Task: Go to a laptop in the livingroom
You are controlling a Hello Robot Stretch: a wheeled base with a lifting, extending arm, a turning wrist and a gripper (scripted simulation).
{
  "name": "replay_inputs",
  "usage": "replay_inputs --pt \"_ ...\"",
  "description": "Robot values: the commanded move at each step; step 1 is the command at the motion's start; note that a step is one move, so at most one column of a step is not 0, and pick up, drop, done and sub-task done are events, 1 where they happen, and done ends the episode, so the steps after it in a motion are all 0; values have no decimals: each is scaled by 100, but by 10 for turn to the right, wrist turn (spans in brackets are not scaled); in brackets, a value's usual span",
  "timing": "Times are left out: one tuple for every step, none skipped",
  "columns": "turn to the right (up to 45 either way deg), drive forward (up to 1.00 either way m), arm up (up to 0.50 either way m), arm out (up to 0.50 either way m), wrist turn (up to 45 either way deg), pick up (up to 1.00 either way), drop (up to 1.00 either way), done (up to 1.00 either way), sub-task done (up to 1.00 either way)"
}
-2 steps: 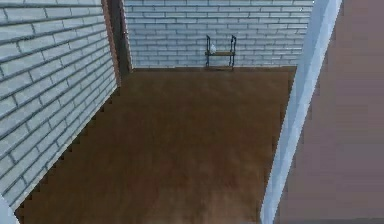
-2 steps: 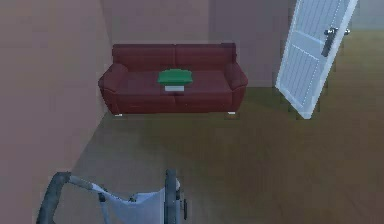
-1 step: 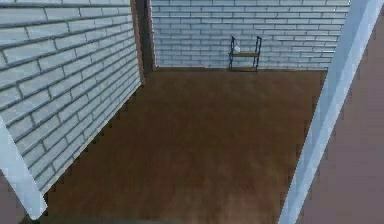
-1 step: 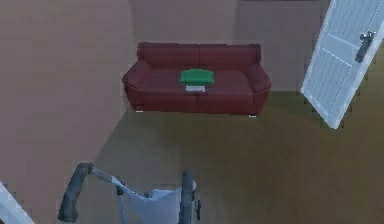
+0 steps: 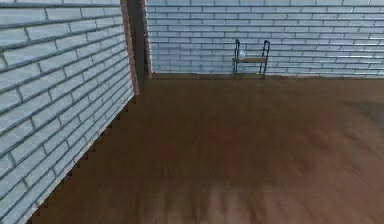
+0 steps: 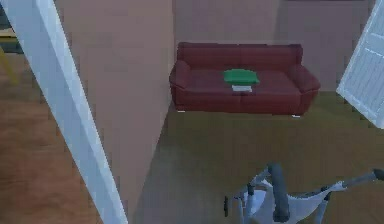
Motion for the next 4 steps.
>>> replay_inputs --pt "210 0 0 0 0 0 0 0 0" --pt "0 70 0 0 0 0 0 0 0" --pt "210 0 0 0 0 0 0 0 0" --pt "0 100 0 0 0 0 0 0 0"
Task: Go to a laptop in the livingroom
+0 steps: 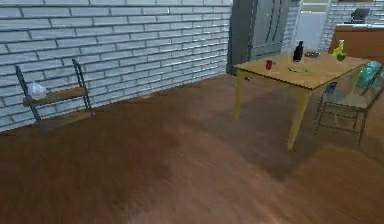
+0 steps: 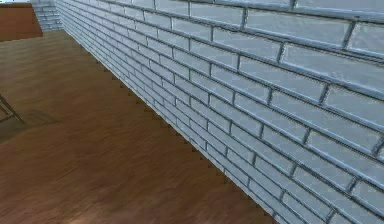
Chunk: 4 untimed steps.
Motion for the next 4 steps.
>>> replay_inputs --pt "30 0 0 0 0 0 0 0 0" --pt "-60 0 0 0 0 0 0 0 0" --pt "0 100 0 0 0 0 0 0 0" --pt "-30 0 0 0 0 0 0 0 0"
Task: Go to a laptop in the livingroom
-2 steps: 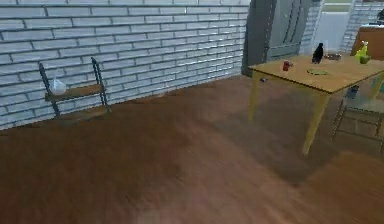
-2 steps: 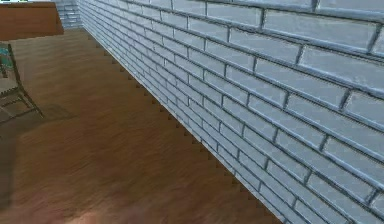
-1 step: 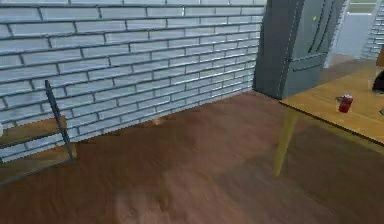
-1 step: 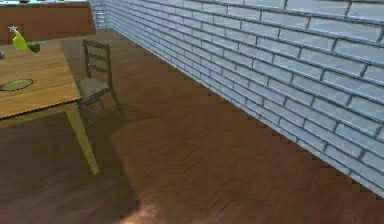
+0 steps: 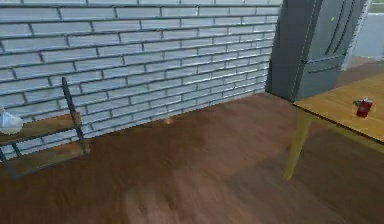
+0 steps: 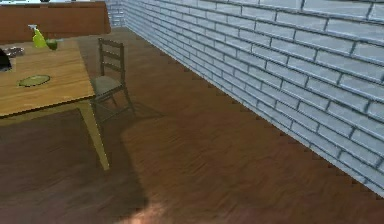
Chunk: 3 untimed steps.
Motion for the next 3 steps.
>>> replay_inputs --pt "0 100 0 0 0 0 0 0 0" --pt "0 25 0 0 0 0 0 0 0" --pt "150 0 0 0 0 0 0 0 0"
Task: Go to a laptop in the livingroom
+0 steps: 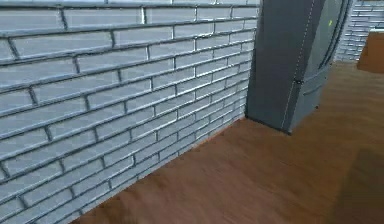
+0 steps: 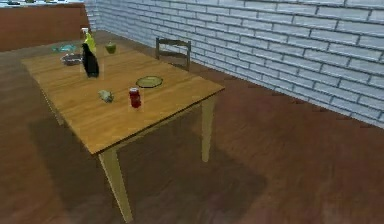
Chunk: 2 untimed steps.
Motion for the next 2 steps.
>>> replay_inputs --pt "0 30 0 0 0 0 0 0 0" --pt "450 0 0 0 0 0 0 0 0"
